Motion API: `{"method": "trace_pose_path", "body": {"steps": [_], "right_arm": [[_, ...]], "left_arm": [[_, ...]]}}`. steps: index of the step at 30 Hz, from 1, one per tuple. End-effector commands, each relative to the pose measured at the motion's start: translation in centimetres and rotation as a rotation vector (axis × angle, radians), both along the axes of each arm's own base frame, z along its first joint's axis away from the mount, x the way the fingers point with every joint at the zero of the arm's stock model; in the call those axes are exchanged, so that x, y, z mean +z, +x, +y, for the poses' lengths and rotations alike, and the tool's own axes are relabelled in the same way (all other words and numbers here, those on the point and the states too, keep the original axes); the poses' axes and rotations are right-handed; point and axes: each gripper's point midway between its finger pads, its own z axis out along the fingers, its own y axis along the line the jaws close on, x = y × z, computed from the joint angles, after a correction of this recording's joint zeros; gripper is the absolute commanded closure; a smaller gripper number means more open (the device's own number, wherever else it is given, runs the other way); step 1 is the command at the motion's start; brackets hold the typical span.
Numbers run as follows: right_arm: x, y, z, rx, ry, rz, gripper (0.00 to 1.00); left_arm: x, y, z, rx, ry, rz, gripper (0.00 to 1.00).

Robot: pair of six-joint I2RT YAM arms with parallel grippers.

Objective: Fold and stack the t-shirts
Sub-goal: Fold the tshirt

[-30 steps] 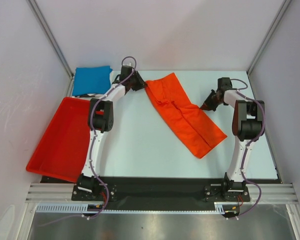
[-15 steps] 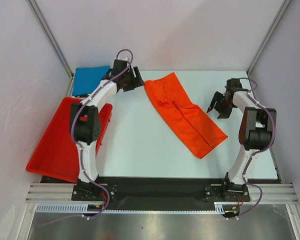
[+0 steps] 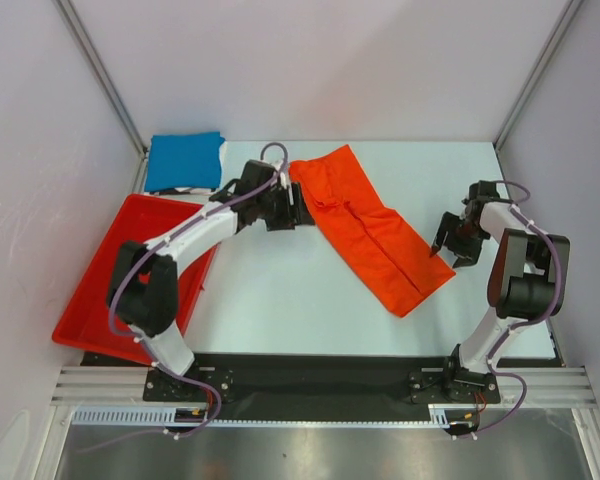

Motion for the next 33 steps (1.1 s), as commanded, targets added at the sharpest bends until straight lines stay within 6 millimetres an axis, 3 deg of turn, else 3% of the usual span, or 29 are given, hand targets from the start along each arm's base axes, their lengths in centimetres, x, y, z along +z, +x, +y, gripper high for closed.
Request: {"method": "trace_pose_path", "body": {"steps": [1, 3, 4, 5, 6, 7, 12, 16, 19, 24, 27, 31, 32, 33], "right_arm": [[0.4, -1.5, -1.9, -0.004, -0.047, 0.022, 0.29], [0.3, -2.3, -2.1, -0.016, -0.041, 0.035, 0.34], [0.4, -2.4, -2.0, -0.025, -0.029, 0.027, 0.36], [0.3, -2.7, -2.0, -0.037, -0.028, 0.02, 0.43], [0.4, -2.6, -2.0, -0.041, -0.03, 0.013, 0.43], [-0.1, -3.3, -1.7, -0.04, -0.017, 0.029, 0.49], [-0.1, -3.1, -1.0, -0.061, 0.019, 0.009, 0.65], [-0.3, -3.0, 0.9, -0.09, 0.126, 0.016, 0.91], [-0.9, -4.3, 2.6, -0.101, 0.176, 0.031, 1.0], [-1.1, -8.0, 5.5, -0.175, 0.233, 0.035, 1.0], [-1.0, -10.5, 6.8, -0.237, 0.275, 0.033, 1.0], [0.1, -12.5, 8.4, -0.298, 0.336, -0.004, 1.0], [0.3, -12.6, 8.3, -0.301, 0.329, -0.015, 0.98], [0.8, -12.8, 7.8, -0.307, 0.303, -0.037, 0.85]], "left_arm": [[1.6, -5.5, -1.0, -0.101, 0.005, -0.009, 0.32], [2.2, -8.3, -1.6, -0.127, 0.007, -0.002, 0.34], [1.3, -9.7, -1.5, -0.127, 0.011, 0.026, 0.34], [1.8, -10.9, -1.9, -0.136, 0.008, 0.007, 0.34], [1.8, -11.6, -1.9, -0.139, 0.006, 0.008, 0.34], [1.2, -12.4, -1.8, -0.128, 0.008, 0.036, 0.34], [1.6, -14.2, -1.3, -0.098, -0.014, 0.032, 0.34], [1.0, -15.5, -1.0, -0.078, -0.038, 0.059, 0.34], [0.2, -16.6, -1.7, -0.089, -0.047, 0.097, 0.35], [-1.7, -18.6, -5.4, -0.142, -0.097, 0.178, 0.36], [-4.0, -19.8, -7.9, -0.14, -0.113, 0.282, 0.39], [-5.2, -21.3, -10.4, -0.101, -0.158, 0.358, 0.4], [-5.6, -22.1, -10.9, -0.105, -0.145, 0.368, 0.4], [-6.0, -22.4, -11.2, -0.098, -0.141, 0.376, 0.4]]}}
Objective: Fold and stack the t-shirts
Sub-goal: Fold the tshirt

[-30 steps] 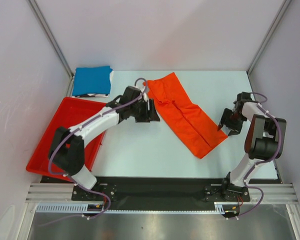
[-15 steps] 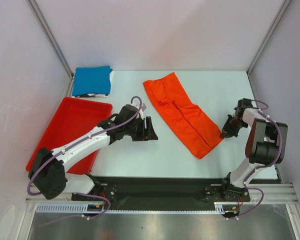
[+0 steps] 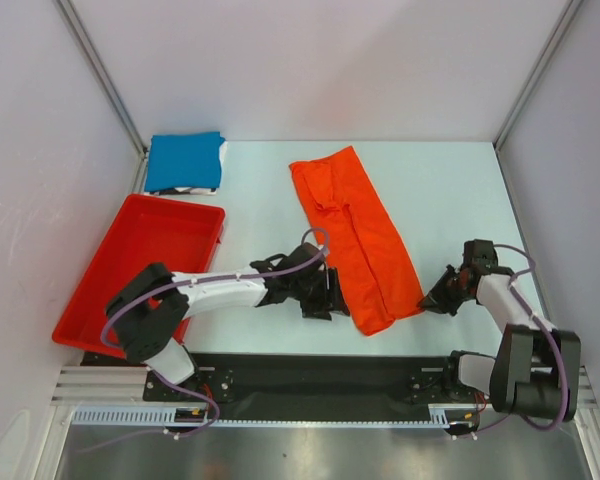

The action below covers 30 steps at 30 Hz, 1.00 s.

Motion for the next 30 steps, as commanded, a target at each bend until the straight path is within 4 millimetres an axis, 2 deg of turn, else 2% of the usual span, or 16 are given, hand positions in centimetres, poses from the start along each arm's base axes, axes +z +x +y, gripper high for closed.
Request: {"method": "trace_pose_path", "body": {"steps": [1, 2, 3, 4, 6, 9, 14, 21, 27, 30], "right_arm": [[1.8, 0.5, 0.1, -0.059, 0.004, -0.054, 0.78], [2.1, 0.4, 0.0, -0.055, -0.004, -0.05, 0.72], [2.2, 0.4, -0.2, -0.046, -0.014, -0.047, 0.58], [2.4, 0.6, -0.3, -0.024, -0.023, -0.055, 0.53], [2.7, 0.5, -0.6, -0.006, -0.047, -0.058, 0.43], [3.4, 0.5, -1.1, 0.006, -0.078, -0.09, 0.38], [4.4, 0.7, -1.2, 0.009, -0.102, -0.123, 0.36], [4.8, 0.9, -0.9, 0.021, -0.093, -0.143, 0.36], [4.9, 1.1, -0.5, 0.046, -0.092, -0.145, 0.36], [5.0, 1.2, 0.1, 0.089, -0.109, -0.14, 0.36]], "left_arm": [[0.5, -1.0, -2.6, 0.074, -0.07, 0.049, 0.39], [0.0, -1.7, -2.7, 0.075, -0.062, 0.063, 0.4], [-0.1, -1.9, -3.1, 0.091, -0.075, 0.076, 0.39], [-0.8, -2.2, -2.9, 0.094, -0.062, 0.084, 0.38], [-1.0, -2.7, -3.5, 0.087, -0.065, 0.09, 0.37], [-1.7, -3.2, -4.3, 0.084, -0.057, 0.123, 0.35], [-3.2, -3.4, -5.6, 0.132, -0.078, 0.197, 0.34], [-4.6, -2.9, -6.5, 0.204, -0.07, 0.26, 0.35], [-6.9, -3.6, -5.4, 0.292, -0.028, 0.355, 0.44], [-7.7, -3.8, -5.0, 0.327, -0.023, 0.381, 0.53]]}}
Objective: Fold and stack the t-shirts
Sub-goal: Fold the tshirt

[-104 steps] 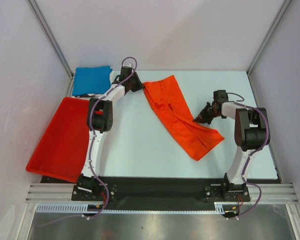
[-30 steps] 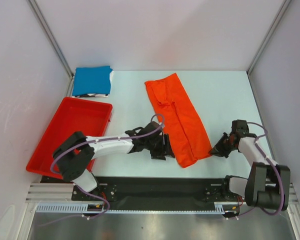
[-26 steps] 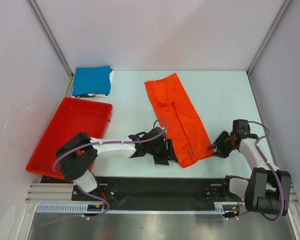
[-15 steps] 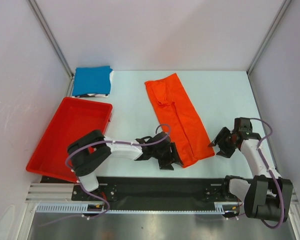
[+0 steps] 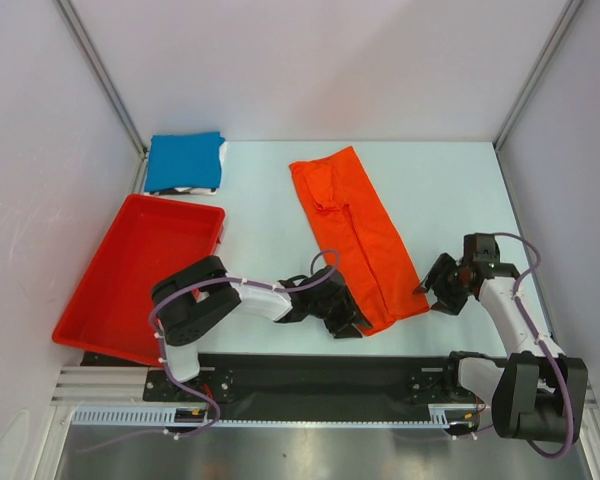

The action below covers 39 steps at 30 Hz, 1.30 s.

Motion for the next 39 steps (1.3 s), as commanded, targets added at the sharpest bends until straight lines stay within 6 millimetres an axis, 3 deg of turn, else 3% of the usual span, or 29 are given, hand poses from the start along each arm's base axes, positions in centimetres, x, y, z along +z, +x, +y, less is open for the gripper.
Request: {"method": "trace_pose_path", "body": {"steps": [1, 7, 11, 12, 15, 16, 18, 20, 22, 23, 24, 27, 35, 39], "right_arm": [[1.4, 1.3, 0.3, 0.06, -0.042, -0.041, 0.36], [2.2, 1.8, 0.4, 0.107, -0.091, -0.043, 0.36], [1.7, 1.4, 1.9, 0.197, -0.097, -0.02, 0.36], [1.7, 1.4, 2.3, 0.217, -0.098, -0.018, 0.36], [1.1, 0.9, 3.6, 0.27, -0.107, 0.001, 0.37], [1.1, 0.8, 4.0, 0.281, -0.105, -0.003, 0.37], [1.1, 0.4, 5.0, 0.315, -0.107, -0.003, 0.37], [1.1, 0.0, 6.1, 0.351, -0.098, -0.007, 0.37], [0.8, -0.5, 7.1, 0.383, -0.08, 0.0, 0.37], [0.5, -1.2, 7.6, 0.404, -0.064, 0.015, 0.37], [0.4, -1.7, 8.4, 0.44, -0.056, 0.016, 0.36], [-0.2, -3.6, 9.7, 0.496, -0.038, 0.034, 0.36], [-1.4, -7.7, 10.5, 0.525, 0.046, 0.082, 0.37], [-2.1, -8.8, 10.3, 0.523, 0.054, 0.083, 0.39]], "left_arm": [[-3.5, -0.6, 1.9, 0.075, 0.1, 0.075, 0.58], [-5.0, -0.3, 2.3, 0.051, 0.145, 0.067, 0.75], [-6.0, -0.7, 4.3, 0.053, 0.179, 0.071, 0.98], [-6.6, -1.2, 5.5, 0.054, 0.202, 0.081, 1.0], [-6.8, -1.8, 8.0, 0.046, 0.23, 0.065, 1.0], [-5.9, -1.7, 8.3, 0.04, 0.215, 0.042, 1.0], [-6.2, -2.4, 10.5, 0.001, 0.278, 0.013, 1.0], [-5.3, -2.8, 11.6, -0.031, 0.28, -0.025, 1.0], [-5.9, -4.1, 14.0, -0.037, 0.327, -0.008, 1.0], [-5.1, -4.3, 14.2, -0.03, 0.298, -0.021, 1.0], [-5.9, -5.2, 15.7, -0.027, 0.321, -0.002, 1.0], [-6.0, -5.9, 17.7, -0.025, 0.319, -0.009, 1.0], [-4.8, -5.5, 19.7, -0.098, 0.37, -0.137, 0.98], [-3.5, -4.7, 19.2, -0.116, 0.346, -0.198, 0.73]]}}
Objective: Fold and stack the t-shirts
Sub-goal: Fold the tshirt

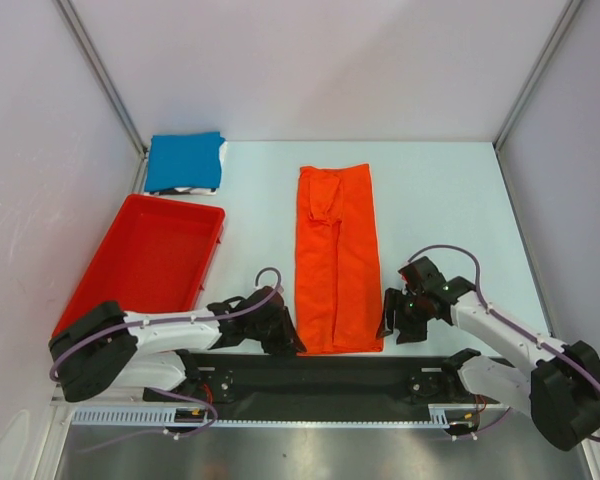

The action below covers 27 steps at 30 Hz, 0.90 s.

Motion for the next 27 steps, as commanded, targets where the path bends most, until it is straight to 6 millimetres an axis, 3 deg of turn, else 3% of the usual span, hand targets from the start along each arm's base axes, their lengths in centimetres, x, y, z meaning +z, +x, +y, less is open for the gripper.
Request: {"method": "trace_pose_path", "body": {"steps": [1, 4, 11, 16, 27], "right_arm": [[-0.2, -0.9, 0.8, -0.008, 0.068, 0.006, 0.39], [-0.8, -1.3, 1.6, -0.013, 0.124, 0.03, 0.41], [-1.9, -1.7, 2.0, -0.036, 0.148, 0.053, 0.51], [-2.4, -1.8, 1.7, -0.058, 0.136, 0.056, 0.52], [-3.0, -1.9, 1.3, -0.102, 0.123, 0.054, 0.57]], "left_arm": [[-1.9, -0.3, 3.9, -0.029, 0.183, -0.041, 0.69], [-0.7, 0.3, 4.2, -0.022, 0.189, -0.086, 0.56], [0.2, 0.6, 4.0, 0.008, 0.14, -0.118, 0.43], [-0.3, 0.8, 3.0, -0.017, 0.139, -0.102, 0.42], [-1.8, 0.8, 2.9, -0.002, 0.149, -0.072, 0.45]]}}
